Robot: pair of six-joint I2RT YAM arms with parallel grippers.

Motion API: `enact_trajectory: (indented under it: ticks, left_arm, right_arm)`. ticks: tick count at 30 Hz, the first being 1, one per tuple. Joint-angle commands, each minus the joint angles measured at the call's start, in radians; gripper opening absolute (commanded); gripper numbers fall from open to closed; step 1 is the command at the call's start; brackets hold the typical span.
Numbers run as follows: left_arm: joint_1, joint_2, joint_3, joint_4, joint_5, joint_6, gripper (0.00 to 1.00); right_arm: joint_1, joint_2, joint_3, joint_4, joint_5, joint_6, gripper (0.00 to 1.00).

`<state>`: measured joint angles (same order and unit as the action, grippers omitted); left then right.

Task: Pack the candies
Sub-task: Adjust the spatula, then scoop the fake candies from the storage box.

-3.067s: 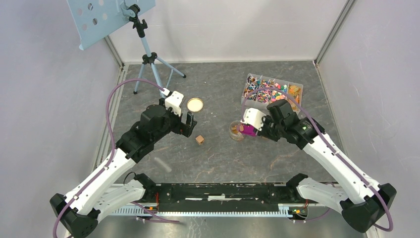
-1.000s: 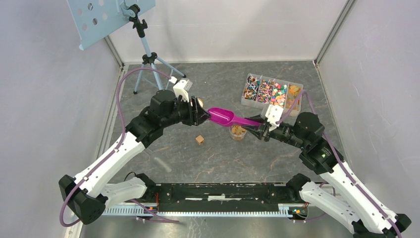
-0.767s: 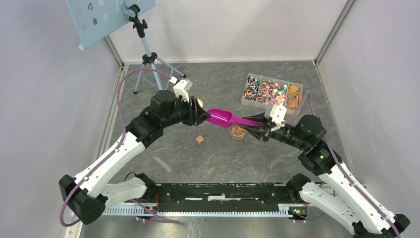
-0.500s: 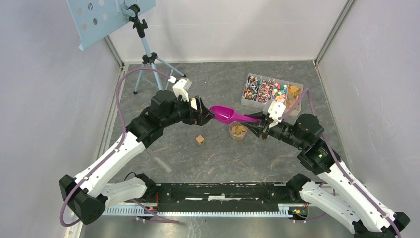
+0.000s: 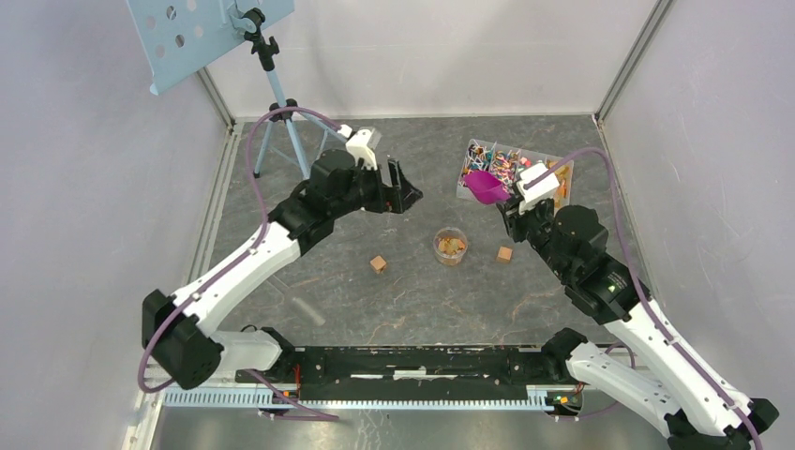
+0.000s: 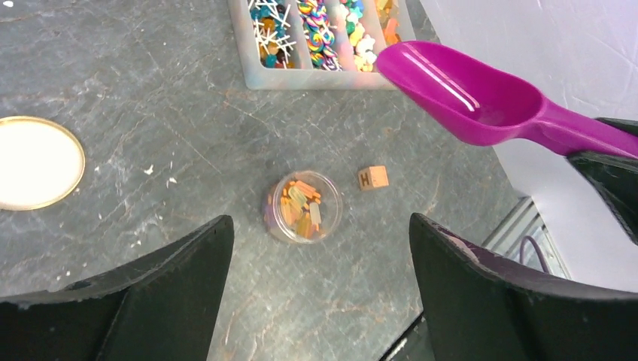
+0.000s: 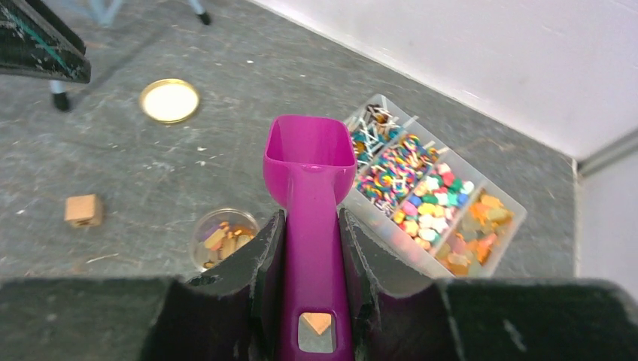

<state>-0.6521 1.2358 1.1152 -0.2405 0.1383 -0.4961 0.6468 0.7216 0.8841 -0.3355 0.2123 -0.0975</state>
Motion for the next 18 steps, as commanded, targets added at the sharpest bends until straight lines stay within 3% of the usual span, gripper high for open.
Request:
enact_trajectory:
  ticks: [1, 4, 8, 15, 18]
  left_arm:
    - [0.003, 0.111, 0.056, 0.150, -0.021, 0.050, 0.89]
    - [0.003, 0.200, 0.047, 0.262, -0.078, 0.025, 0.82]
    - [0.002, 0.362, 0.098, 0.426, -0.030, -0.023, 0.74]
    - [-0.003, 0.686, 0.334, 0.476, 0.010, -0.078, 0.65]
    - [-0.003, 0.820, 0.476, 0.411, 0.044, -0.057, 0.64]
  right_arm:
    - [0.000, -0.029, -0.002, 0.034, 0.192, 0.057, 0.00]
    - [0.000, -0.045, -0.028, 0.029, 0.257, 0.071, 0.00]
    - [0.001, -0.056, -0.062, 0.016, 0.330, 0.074, 0.00]
    - [-0.001, 0.022, -0.027, -0.027, 0.410, 0.074, 0.00]
    - [-0.012, 0.094, -0.001, -0.050, 0.445, 0.086, 0.00]
